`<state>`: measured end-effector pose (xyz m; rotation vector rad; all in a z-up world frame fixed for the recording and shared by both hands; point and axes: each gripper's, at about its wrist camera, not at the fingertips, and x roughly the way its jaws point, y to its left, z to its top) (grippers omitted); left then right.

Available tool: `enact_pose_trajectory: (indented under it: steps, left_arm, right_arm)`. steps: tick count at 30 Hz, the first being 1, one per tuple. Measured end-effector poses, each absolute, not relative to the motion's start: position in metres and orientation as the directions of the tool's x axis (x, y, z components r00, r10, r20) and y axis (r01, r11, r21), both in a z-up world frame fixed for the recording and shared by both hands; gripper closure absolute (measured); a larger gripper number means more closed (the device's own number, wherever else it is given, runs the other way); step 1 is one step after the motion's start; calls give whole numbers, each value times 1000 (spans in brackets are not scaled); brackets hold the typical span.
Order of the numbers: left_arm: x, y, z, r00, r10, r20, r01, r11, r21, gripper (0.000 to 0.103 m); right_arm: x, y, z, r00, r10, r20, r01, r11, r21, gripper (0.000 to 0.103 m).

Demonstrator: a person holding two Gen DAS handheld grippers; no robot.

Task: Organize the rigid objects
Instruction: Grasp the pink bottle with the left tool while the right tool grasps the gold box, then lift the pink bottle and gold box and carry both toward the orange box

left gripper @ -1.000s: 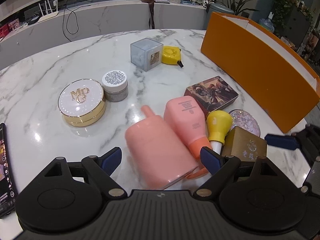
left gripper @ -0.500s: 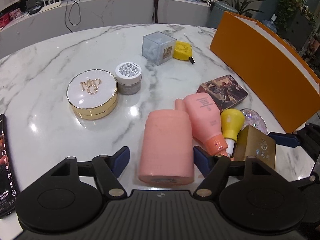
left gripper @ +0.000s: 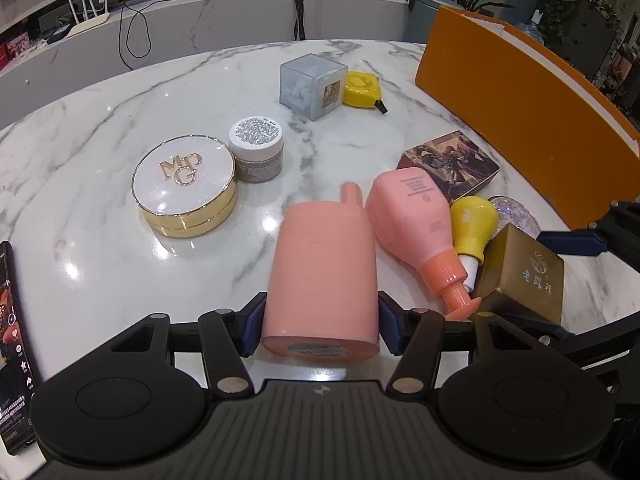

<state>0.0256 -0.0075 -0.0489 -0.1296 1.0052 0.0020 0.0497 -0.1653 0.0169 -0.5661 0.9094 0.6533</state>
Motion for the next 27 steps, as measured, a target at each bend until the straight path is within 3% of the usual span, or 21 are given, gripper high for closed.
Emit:
enact_pose_trajectory:
  steps: [3, 10, 27]
  left_arm:
    - [26, -5, -49, 541, -70, -838, -60, 991, -122, 40]
    - [23, -3, -45, 556, -87, -826, -56, 988, -142, 40]
    - [3, -11, -20, 594, -30, -804, -61, 995, -83, 41]
  right_arm:
    - [53, -164, 16, 448, 284, -848, -735, 657, -168, 31]
    - [59, -168, 17, 406, 301, -863, -731, 673, -109, 37]
    - [72, -203, 61, 479, 324, -816, -611, 790, -45, 39]
